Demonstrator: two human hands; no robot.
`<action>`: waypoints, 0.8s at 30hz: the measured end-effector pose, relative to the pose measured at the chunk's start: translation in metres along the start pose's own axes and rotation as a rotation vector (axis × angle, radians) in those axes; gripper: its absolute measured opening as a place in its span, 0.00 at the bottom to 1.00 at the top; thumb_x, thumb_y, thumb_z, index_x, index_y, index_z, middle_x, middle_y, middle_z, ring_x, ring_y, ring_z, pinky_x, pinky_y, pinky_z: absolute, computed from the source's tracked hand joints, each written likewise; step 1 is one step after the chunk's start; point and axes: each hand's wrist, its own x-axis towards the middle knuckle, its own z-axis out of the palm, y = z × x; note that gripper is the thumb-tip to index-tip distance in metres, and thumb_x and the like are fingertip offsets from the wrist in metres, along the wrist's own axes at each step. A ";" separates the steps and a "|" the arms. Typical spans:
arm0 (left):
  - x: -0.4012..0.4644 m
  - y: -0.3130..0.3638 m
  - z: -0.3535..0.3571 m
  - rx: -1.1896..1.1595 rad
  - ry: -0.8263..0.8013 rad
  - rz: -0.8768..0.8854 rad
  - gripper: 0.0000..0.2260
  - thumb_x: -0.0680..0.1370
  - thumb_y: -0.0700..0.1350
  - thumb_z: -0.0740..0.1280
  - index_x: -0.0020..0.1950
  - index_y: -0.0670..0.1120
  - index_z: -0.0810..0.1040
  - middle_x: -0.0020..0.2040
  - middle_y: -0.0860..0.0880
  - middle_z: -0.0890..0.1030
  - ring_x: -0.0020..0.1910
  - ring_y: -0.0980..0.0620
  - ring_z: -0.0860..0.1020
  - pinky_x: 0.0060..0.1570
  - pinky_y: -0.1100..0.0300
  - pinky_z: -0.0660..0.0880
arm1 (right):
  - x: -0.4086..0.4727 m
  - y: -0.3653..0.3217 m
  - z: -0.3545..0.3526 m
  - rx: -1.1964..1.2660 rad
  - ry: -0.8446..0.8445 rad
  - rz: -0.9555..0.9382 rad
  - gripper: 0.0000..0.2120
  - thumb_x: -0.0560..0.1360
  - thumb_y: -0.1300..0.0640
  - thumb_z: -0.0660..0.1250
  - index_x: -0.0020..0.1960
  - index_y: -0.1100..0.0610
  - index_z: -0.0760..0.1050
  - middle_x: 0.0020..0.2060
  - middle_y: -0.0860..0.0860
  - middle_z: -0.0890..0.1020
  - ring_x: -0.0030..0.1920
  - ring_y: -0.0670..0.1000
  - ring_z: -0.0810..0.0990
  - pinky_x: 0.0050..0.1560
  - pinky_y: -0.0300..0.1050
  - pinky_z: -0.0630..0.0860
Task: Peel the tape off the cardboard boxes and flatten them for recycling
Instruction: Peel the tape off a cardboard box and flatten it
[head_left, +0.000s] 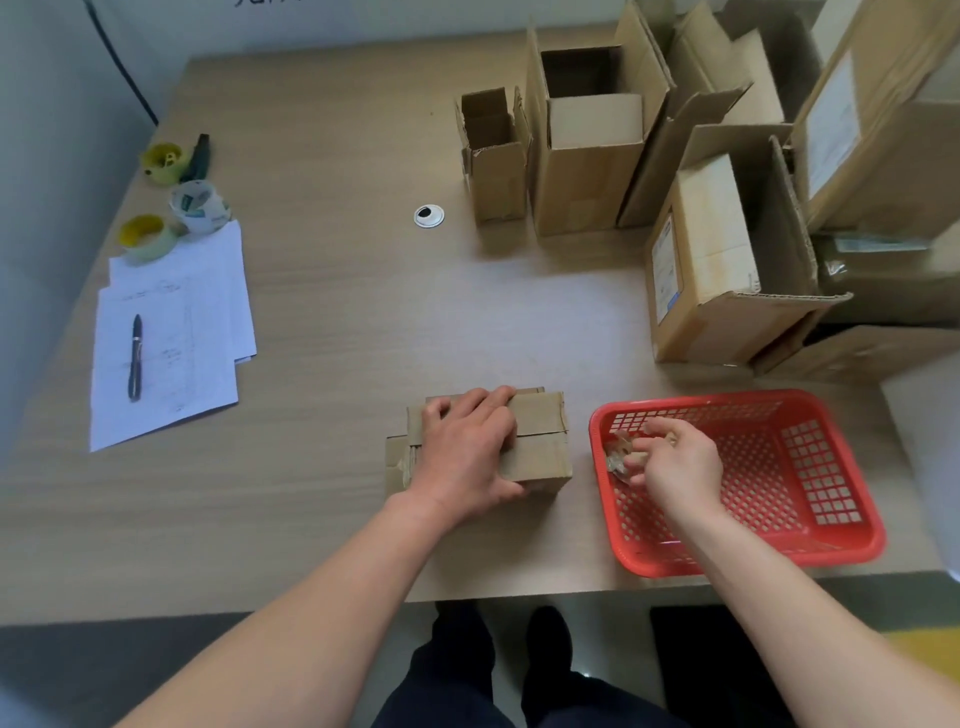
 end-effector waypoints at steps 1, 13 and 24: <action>-0.003 0.003 0.001 0.009 0.005 -0.012 0.26 0.58 0.61 0.78 0.43 0.52 0.68 0.70 0.51 0.74 0.64 0.49 0.71 0.55 0.51 0.58 | 0.001 0.005 0.000 -0.056 -0.015 -0.048 0.12 0.78 0.68 0.58 0.53 0.59 0.78 0.39 0.53 0.82 0.32 0.52 0.82 0.33 0.49 0.81; -0.008 0.010 0.003 0.031 -0.037 -0.096 0.27 0.60 0.63 0.76 0.44 0.54 0.63 0.73 0.52 0.71 0.68 0.48 0.70 0.59 0.50 0.57 | 0.014 0.012 0.005 -0.217 -0.186 -0.045 0.17 0.80 0.49 0.53 0.46 0.50 0.80 0.54 0.52 0.83 0.56 0.57 0.78 0.63 0.57 0.73; -0.007 0.009 0.005 0.000 0.010 -0.071 0.24 0.59 0.66 0.69 0.43 0.52 0.67 0.71 0.51 0.74 0.65 0.47 0.73 0.57 0.50 0.59 | 0.021 0.027 0.000 -0.104 -0.192 0.067 0.11 0.72 0.64 0.73 0.48 0.51 0.75 0.41 0.52 0.84 0.45 0.56 0.83 0.52 0.62 0.80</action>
